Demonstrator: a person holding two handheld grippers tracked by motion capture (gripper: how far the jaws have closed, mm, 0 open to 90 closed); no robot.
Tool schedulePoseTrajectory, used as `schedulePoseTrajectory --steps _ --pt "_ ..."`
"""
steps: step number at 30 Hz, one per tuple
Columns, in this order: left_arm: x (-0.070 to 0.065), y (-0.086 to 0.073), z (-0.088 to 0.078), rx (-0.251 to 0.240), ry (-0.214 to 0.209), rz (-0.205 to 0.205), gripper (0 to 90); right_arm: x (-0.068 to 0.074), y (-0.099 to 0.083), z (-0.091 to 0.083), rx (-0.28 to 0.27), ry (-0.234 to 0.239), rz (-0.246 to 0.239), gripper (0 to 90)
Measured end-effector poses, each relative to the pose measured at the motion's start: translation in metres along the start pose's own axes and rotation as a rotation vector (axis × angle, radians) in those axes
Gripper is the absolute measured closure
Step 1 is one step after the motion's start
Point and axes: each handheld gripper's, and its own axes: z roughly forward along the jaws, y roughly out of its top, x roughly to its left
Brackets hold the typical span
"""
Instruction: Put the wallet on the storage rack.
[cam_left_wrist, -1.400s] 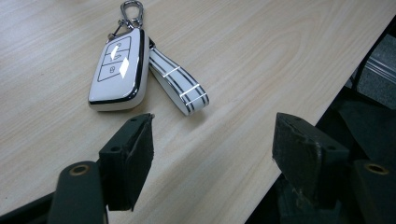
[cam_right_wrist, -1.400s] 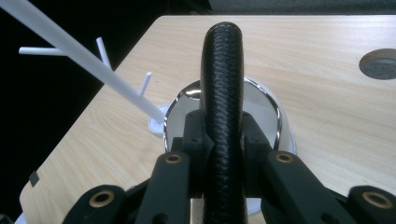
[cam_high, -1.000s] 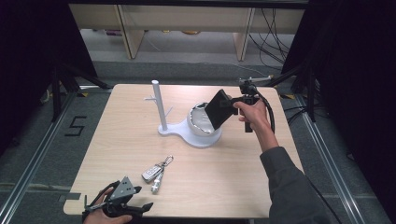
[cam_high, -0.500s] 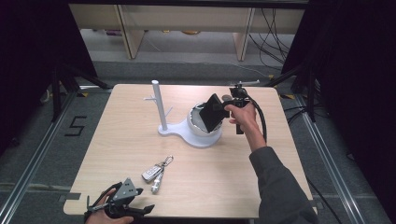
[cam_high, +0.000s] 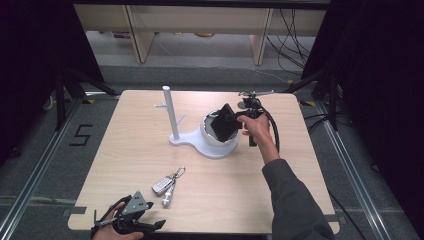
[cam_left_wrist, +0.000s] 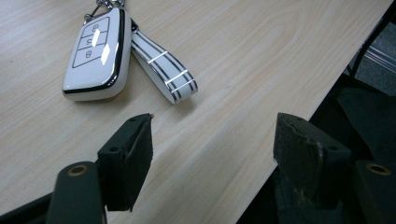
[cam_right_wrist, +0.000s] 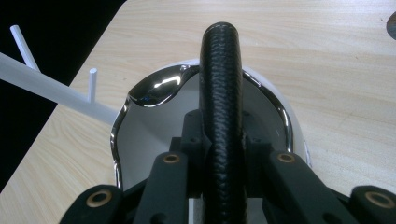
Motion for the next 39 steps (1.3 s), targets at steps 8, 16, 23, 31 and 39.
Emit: schedulePoseTrajectory --steps 8,16,23,31,39 --pt "0.001 -0.001 0.0 0.008 0.004 0.006 27.9 0.0 0.001 0.0 0.022 -0.019 -0.027 69.4" --pt "0.0 -0.001 0.001 0.008 0.002 -0.003 27.9 -0.005 0.0 -0.009 0.036 -0.05 -0.013 54.9" --pt "0.001 0.0 0.001 0.009 0.002 0.01 27.8 -0.01 -0.002 -0.027 0.004 -0.049 -0.014 48.6" --pt "0.002 -0.001 -0.001 0.013 0.018 0.013 27.7 -0.014 -0.01 -0.06 -0.014 -0.076 -0.049 45.8" --pt "0.002 -0.001 -0.001 0.017 0.011 0.017 27.7 -0.018 -0.036 -0.083 -0.03 -0.039 -0.069 44.6"
